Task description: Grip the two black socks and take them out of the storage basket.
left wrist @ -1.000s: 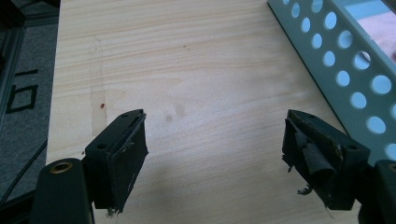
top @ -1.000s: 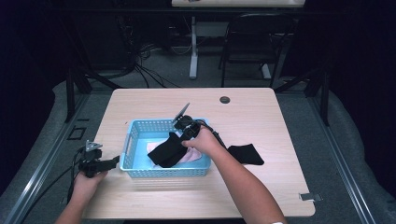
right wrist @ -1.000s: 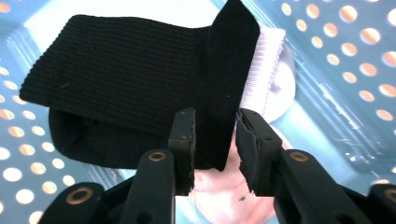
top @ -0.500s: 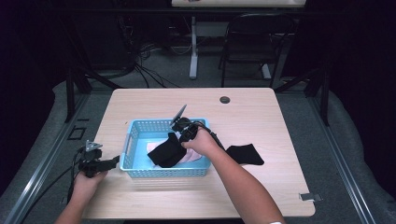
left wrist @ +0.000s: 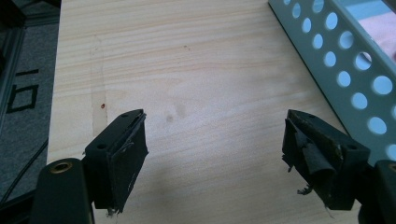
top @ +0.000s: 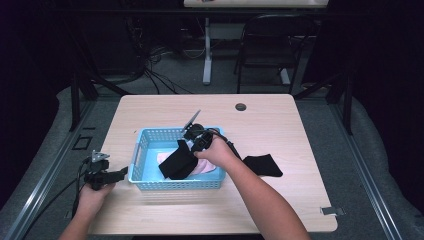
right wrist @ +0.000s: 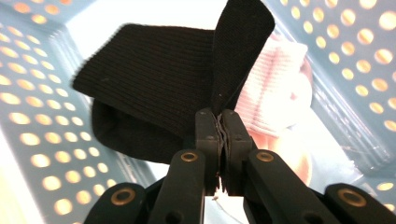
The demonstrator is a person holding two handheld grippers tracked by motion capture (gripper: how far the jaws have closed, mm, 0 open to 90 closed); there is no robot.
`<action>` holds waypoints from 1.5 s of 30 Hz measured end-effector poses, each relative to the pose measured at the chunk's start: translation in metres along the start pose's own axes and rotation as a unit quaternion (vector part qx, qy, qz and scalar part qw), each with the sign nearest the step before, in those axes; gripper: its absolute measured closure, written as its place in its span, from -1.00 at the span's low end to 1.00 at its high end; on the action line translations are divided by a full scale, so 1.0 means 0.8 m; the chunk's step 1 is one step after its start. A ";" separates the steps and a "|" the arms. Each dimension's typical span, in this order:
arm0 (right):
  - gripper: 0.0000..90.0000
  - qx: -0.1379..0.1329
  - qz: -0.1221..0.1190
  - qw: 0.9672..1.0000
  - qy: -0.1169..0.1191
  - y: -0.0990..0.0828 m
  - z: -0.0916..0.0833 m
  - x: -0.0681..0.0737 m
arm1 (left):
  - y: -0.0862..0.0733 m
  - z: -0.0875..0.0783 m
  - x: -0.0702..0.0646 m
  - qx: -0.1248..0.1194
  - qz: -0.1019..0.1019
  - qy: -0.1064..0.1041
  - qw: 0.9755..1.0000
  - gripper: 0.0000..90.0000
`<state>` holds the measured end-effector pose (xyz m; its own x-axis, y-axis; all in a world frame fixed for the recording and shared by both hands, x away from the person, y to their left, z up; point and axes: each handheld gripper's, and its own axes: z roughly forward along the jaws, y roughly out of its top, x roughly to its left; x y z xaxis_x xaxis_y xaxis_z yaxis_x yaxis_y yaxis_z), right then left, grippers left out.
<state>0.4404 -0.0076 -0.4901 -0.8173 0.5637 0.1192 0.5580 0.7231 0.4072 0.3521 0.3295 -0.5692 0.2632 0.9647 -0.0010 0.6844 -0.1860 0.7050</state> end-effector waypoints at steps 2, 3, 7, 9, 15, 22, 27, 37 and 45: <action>0.95 -0.004 -0.008 1.000 -0.001 0.002 -0.008 0.004 | 0.000 0.000 0.000 0.000 0.000 0.000 1.000 -0.51; 0.95 -0.005 -0.014 1.000 -0.004 0.003 -0.015 0.008 | 0.000 0.000 0.000 0.000 0.000 0.000 1.000 -0.51; 0.96 -0.019 -0.029 0.999 -0.005 0.010 -0.039 0.017 | 0.000 0.000 0.000 0.000 0.000 0.000 1.000 -0.51; 0.96 -0.020 -0.035 0.999 -0.008 0.012 -0.046 0.020 | 0.000 0.000 0.000 0.000 0.000 0.000 1.000 -0.51; 0.96 -0.042 -0.053 0.998 -0.020 0.022 -0.099 0.033 | 0.000 0.000 0.000 -0.001 -0.002 0.000 1.000 -0.51; 0.96 -0.054 -0.058 0.996 -0.034 0.023 -0.140 0.033 | 0.000 -0.001 0.001 -0.001 -0.004 -0.001 1.000 -0.51; 0.96 -0.053 -0.060 0.996 -0.042 0.017 -0.158 0.032 | 0.000 -0.001 0.001 0.000 -0.004 0.000 1.000 -0.51; 0.96 -0.065 -0.057 0.995 -0.053 -0.010 -0.194 0.028 | 0.000 -0.001 0.001 -0.001 -0.004 0.000 1.000 -0.51; 0.96 -0.067 -0.043 0.994 -0.076 -0.045 -0.228 0.014 | 0.000 -0.001 0.000 0.000 -0.004 0.001 1.000 -0.51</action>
<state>0.3850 -0.1004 -0.3383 -0.8247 0.5629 -0.0552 0.4544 0.7175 0.5279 0.3516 0.3300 -0.5687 0.2562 0.9666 -0.0045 0.6862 -0.1786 0.7052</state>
